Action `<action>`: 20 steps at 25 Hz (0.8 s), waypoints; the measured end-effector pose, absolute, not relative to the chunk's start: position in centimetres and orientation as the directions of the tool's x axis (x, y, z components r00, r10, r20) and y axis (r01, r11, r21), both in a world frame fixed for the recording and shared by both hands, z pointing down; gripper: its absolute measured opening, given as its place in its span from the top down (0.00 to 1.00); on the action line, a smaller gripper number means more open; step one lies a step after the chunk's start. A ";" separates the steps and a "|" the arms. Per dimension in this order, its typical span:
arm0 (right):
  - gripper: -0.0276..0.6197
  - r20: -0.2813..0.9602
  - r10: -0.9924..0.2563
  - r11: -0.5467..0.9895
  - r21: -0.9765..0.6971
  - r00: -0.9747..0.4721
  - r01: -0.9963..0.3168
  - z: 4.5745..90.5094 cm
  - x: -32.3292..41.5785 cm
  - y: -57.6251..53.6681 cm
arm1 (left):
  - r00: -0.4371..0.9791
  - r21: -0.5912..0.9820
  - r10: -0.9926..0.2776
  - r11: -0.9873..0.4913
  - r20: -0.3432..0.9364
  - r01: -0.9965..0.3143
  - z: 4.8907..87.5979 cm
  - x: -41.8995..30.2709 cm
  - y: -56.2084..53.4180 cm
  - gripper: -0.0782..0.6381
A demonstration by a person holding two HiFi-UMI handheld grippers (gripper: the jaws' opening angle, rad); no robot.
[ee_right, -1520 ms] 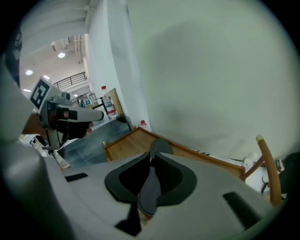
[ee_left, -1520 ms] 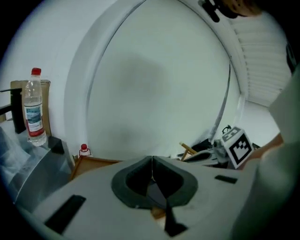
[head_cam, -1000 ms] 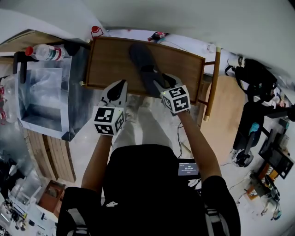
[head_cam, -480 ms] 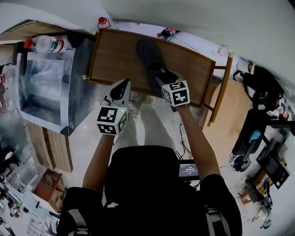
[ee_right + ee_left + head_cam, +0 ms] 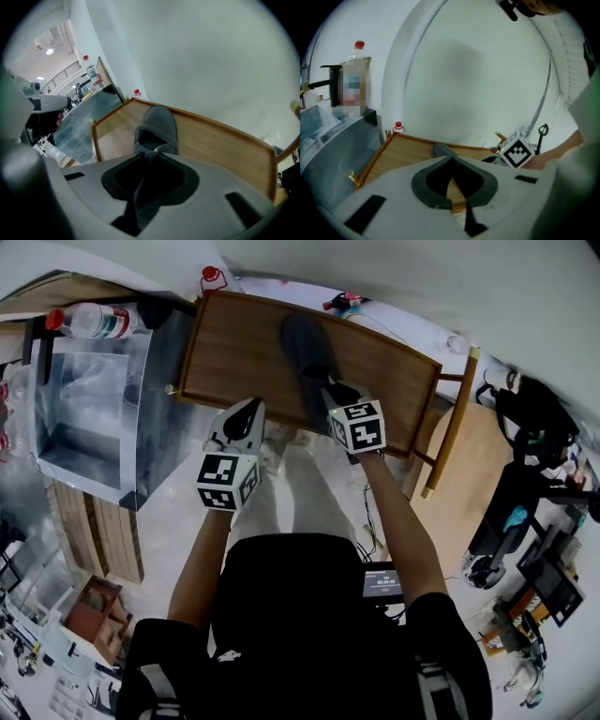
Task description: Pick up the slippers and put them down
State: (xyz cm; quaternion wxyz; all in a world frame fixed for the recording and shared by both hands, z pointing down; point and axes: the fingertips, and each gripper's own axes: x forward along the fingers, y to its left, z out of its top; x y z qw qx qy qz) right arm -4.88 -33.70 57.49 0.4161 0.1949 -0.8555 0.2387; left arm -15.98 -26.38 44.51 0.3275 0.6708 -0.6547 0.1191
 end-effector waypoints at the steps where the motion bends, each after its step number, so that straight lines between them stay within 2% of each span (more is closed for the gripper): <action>1: 0.86 0.807 -0.137 0.812 -0.241 -0.574 -0.532 57.5 -4.8 -33.7 | 0.115 0.285 -0.801 0.072 0.588 -0.956 44.5 -15.9 -26.4 0.88; 9: 0.93 0.804 -0.169 0.804 -0.223 -0.571 -0.551 57.1 -4.6 -34.0 | 0.129 0.291 -0.800 0.058 0.586 -0.955 44.7 -15.6 -26.9 0.88; 20: 0.94 0.776 -0.209 0.797 -0.218 -0.595 -0.563 55.0 -4.5 -33.6 | 0.155 0.286 -0.802 0.021 0.577 -0.958 44.0 -16.0 -27.1 0.88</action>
